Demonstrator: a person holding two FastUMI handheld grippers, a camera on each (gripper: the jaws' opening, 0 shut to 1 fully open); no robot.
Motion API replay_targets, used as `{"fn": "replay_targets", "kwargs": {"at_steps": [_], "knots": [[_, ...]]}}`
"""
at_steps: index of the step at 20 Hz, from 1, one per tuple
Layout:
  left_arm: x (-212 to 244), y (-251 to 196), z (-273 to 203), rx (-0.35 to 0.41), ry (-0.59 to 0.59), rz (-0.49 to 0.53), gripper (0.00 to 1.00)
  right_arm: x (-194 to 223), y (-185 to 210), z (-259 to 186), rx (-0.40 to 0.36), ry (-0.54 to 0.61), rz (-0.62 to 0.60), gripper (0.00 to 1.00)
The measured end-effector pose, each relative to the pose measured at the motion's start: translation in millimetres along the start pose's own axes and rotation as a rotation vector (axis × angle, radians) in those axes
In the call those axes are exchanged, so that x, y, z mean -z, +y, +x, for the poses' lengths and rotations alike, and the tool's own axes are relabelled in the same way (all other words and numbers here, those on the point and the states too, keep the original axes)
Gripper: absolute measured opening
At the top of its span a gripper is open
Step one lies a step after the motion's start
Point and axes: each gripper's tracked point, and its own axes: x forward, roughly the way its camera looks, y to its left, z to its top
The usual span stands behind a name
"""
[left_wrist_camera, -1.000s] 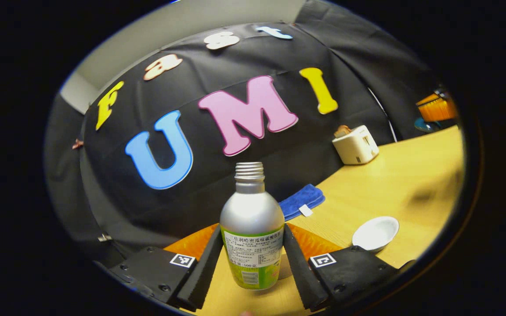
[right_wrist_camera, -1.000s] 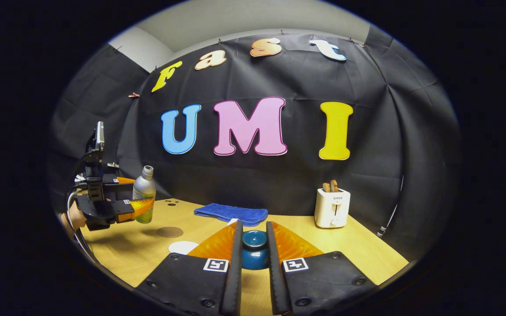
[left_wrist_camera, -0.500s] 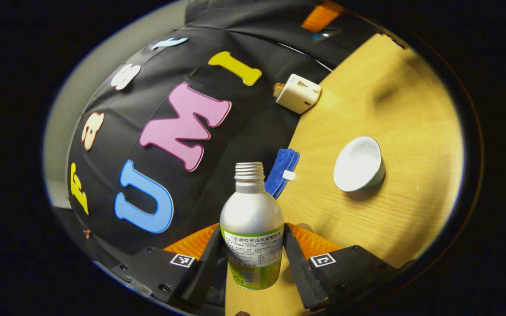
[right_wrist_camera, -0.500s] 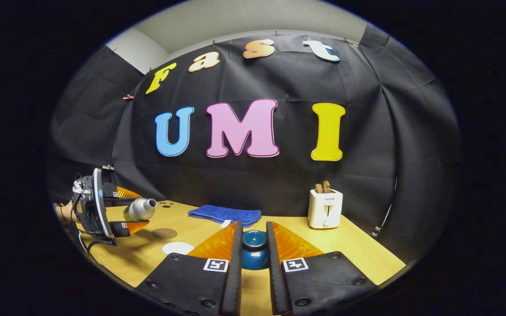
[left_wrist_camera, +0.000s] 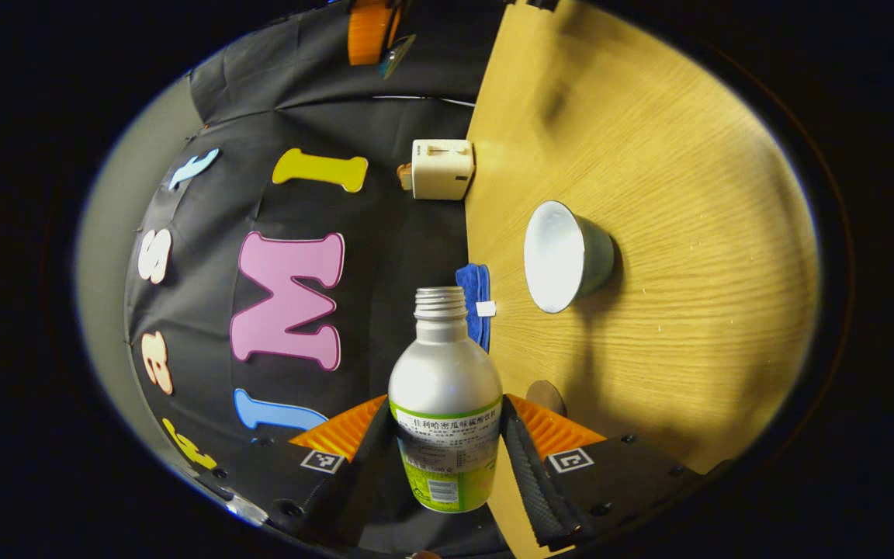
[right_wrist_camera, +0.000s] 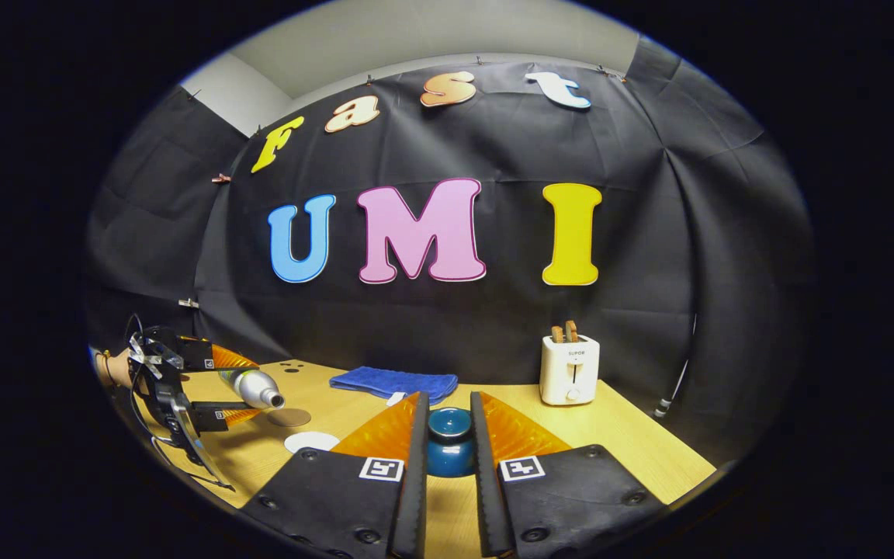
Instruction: Open the teacup lid with one hand, grasp the water bottle and pour water into the teacup with the other hand; after pouring, place the water bottle on the coaster and then close the teacup lid.
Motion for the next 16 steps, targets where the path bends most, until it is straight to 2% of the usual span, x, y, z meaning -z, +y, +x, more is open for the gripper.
{"fn": "replay_targets", "kwargs": {"at_steps": [9, 16], "knots": [[13.9, -9.1, 13.4, 0.049, 0.019, 0.265, 0.80, -4.7, -2.3, -2.9, -0.001, -0.007, 0.006, 0.30], [12.0, -1.5, 16.6, -0.003, 0.016, 0.394, 0.80, -6.8, -4.2, -3.9, -0.001, -0.012, 0.019, 0.30]]}}
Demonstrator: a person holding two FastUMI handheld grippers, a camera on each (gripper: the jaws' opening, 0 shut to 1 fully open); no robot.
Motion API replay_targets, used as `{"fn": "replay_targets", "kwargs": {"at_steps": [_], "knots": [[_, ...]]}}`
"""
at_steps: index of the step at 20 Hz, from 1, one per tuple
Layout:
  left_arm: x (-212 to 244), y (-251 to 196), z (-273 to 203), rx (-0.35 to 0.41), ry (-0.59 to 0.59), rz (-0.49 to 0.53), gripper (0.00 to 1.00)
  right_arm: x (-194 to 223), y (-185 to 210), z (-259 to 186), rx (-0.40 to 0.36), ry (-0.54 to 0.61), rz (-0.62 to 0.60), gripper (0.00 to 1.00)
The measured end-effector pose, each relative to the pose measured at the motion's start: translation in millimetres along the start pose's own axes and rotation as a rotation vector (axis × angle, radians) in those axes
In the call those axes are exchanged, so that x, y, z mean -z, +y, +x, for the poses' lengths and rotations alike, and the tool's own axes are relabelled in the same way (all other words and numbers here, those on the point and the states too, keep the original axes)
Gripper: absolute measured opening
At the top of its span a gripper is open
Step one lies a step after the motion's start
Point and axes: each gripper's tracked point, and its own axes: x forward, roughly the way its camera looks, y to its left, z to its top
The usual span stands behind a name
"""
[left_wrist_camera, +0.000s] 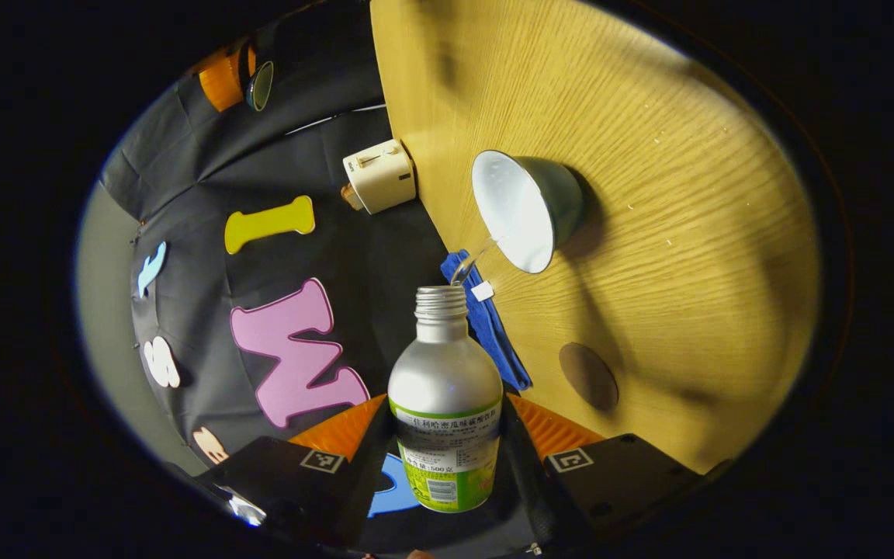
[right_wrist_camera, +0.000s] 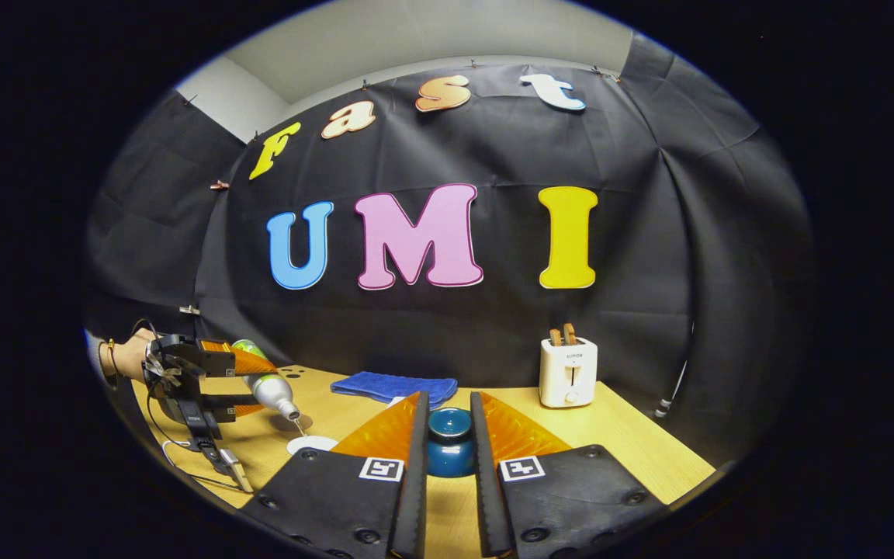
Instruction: Open the teacup lid with one hand, grasp the water bottle and pour water into the teacup with the other hand; after pouring, place the water bottle on the coaster and then close the teacup lid.
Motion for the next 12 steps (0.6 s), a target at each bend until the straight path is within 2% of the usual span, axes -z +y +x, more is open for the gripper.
{"fn": "replay_targets", "kwargs": {"at_steps": [12], "knots": [[2.0, 12.2, 3.4, -0.041, 0.016, 0.164, 0.80, -8.4, -1.1, -4.0, -0.004, -0.018, 0.005, 0.30]]}}
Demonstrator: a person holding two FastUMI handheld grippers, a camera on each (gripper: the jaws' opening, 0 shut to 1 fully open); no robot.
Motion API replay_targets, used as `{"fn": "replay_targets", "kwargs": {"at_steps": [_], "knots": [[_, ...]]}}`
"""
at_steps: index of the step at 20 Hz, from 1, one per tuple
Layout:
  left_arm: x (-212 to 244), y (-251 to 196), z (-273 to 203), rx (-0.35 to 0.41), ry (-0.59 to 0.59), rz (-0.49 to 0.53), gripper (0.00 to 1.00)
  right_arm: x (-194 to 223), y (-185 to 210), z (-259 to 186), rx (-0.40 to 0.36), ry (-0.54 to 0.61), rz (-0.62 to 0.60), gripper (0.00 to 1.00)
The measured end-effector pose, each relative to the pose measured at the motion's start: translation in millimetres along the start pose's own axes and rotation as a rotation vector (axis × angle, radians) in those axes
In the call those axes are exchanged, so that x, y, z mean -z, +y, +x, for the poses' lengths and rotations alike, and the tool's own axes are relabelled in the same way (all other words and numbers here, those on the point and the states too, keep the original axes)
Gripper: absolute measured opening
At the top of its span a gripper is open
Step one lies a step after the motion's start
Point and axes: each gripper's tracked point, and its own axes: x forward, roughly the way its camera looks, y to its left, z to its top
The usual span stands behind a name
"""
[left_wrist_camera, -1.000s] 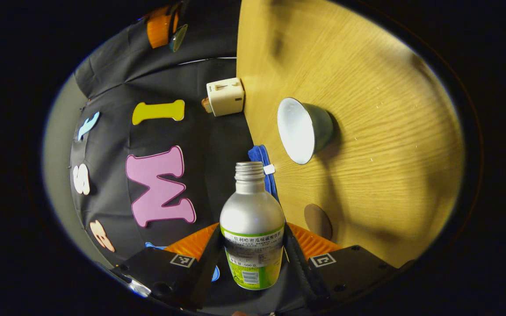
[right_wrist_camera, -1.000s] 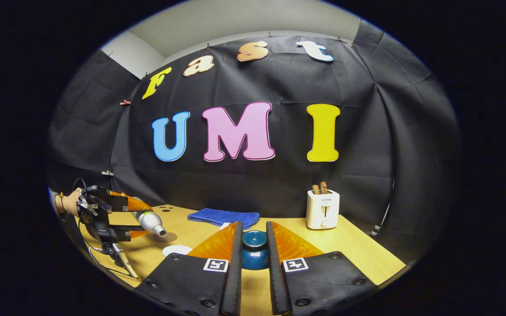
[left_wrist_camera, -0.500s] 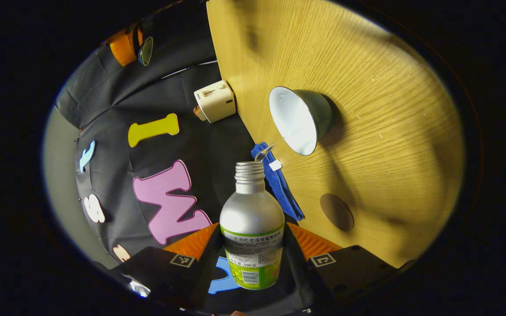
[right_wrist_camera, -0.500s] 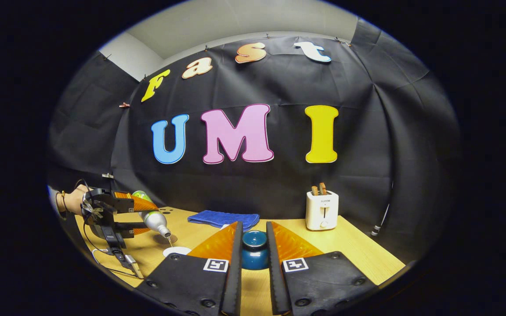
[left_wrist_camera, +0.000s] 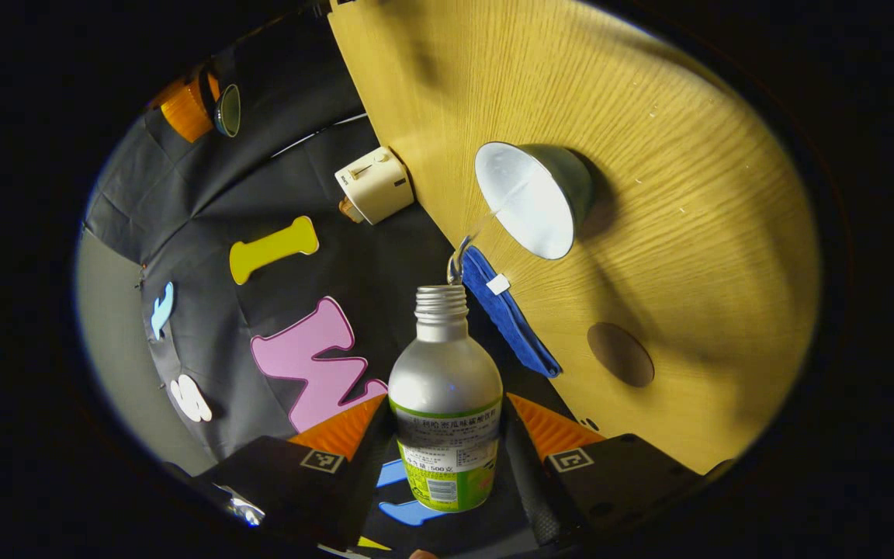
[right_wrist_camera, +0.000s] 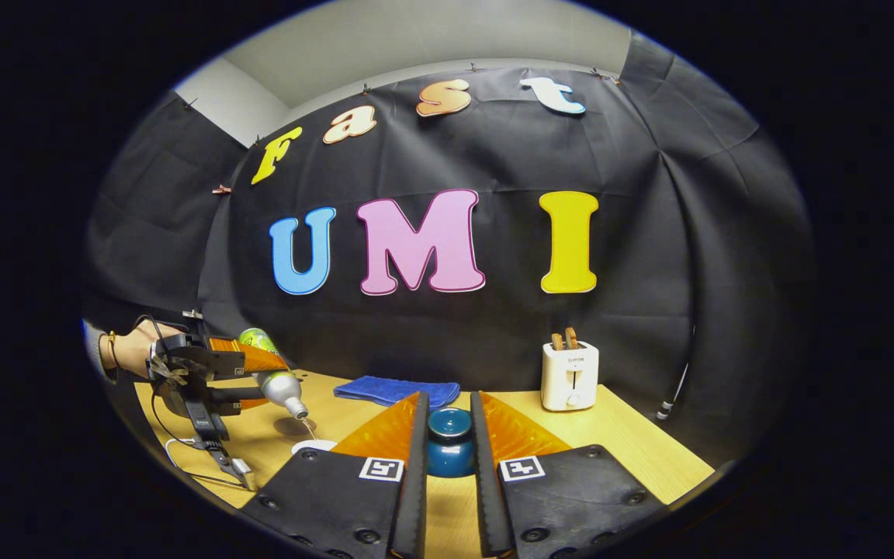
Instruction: Open the teacup lid with one hand, grasp the water bottle and pour water into the teacup with the other hand; after pouring, place the water bottle on the coaster and then close the teacup lid.
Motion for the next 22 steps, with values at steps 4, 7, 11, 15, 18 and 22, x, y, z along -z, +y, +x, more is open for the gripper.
{"fn": "replay_targets", "kwargs": {"at_steps": [4, 7, 11, 15, 18, 22], "knots": [[-1.7, 5.2, 4.2, -0.011, -0.004, 0.066, 0.80, -2.8, -2.9, -1.2, 0.005, -0.005, 0.006, 0.30], [-3.7, 14.3, 4.6, -0.035, -0.006, 0.121, 0.80, -4.7, -4.9, -1.7, 0.008, -0.010, 0.004, 0.30], [-2.4, 23.8, 6.9, -0.052, -0.006, 0.172, 0.80, -6.3, -6.4, -3.2, 0.009, -0.013, 0.010, 0.30], [0.6, 28.6, 9.1, -0.060, 0.000, 0.205, 0.80, -7.7, -5.1, -3.1, 0.006, -0.016, 0.012, 0.30], [-0.4, 22.7, 12.7, -0.045, -0.013, 0.170, 0.80, -7.0, -3.1, -3.6, 0.002, -0.014, 0.010, 0.30], [2.8, -7.1, 14.2, 0.033, -0.008, -0.072, 0.80, -4.2, -1.2, -1.3, -0.002, -0.008, 0.010, 0.30]]}}
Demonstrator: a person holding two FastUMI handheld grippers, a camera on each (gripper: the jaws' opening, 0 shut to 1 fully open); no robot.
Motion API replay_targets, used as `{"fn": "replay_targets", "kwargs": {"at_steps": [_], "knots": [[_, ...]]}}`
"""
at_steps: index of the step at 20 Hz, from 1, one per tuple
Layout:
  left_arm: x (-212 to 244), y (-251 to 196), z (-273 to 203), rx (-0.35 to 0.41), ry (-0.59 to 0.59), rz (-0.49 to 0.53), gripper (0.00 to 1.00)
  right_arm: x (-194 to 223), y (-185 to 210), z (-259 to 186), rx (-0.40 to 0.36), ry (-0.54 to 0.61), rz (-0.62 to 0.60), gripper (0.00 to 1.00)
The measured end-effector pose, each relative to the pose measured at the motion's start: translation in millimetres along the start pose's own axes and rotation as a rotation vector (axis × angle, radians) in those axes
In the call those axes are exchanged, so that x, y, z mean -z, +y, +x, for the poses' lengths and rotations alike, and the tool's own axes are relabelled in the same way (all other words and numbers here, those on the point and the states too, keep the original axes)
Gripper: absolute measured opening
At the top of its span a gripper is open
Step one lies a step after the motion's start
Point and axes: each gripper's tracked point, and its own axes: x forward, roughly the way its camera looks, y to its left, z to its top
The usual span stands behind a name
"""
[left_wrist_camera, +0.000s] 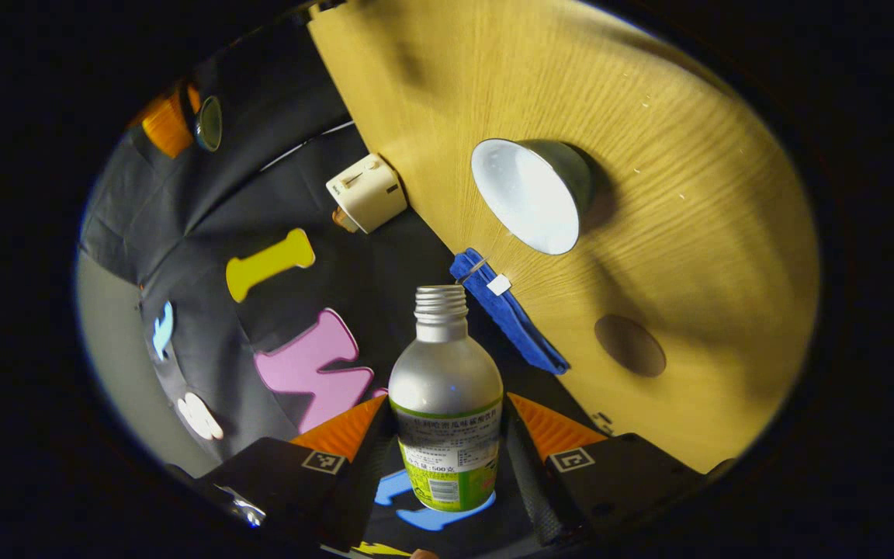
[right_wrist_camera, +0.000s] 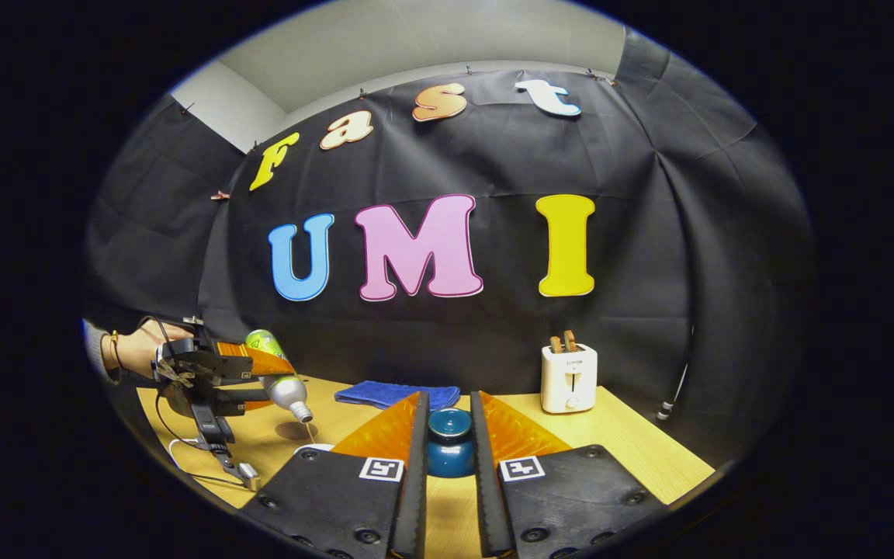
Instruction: Open the teacup lid with one hand, grasp the water bottle and pour water into the teacup with the other hand; after pouring, place the water bottle on the coaster and then close the teacup lid.
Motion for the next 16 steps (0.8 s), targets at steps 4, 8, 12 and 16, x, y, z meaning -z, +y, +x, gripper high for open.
{"fn": "replay_targets", "kwargs": {"at_steps": [4, 8, 12, 16], "knots": [[-2.6, -13.3, -0.9, 0.026, -0.009, -0.366, 0.80, 5.1, 4.6, 2.2, -0.006, 0.011, -0.001, 0.30], [-27.7, -14.9, -3.6, 0.015, -0.050, -0.750, 0.80, 11.5, 12.5, 3.9, -0.020, 0.026, -0.012, 0.30], [-40.1, -11.7, -2.3, 0.047, -0.099, -1.131, 0.80, 14.7, 16.8, 5.7, -0.029, 0.033, -0.015, 0.30], [-37.8, 1.3, -6.3, 0.015, -0.157, -1.471, 0.80, 18.2, 16.4, 7.8, -0.027, 0.040, -0.013, 0.30]]}}
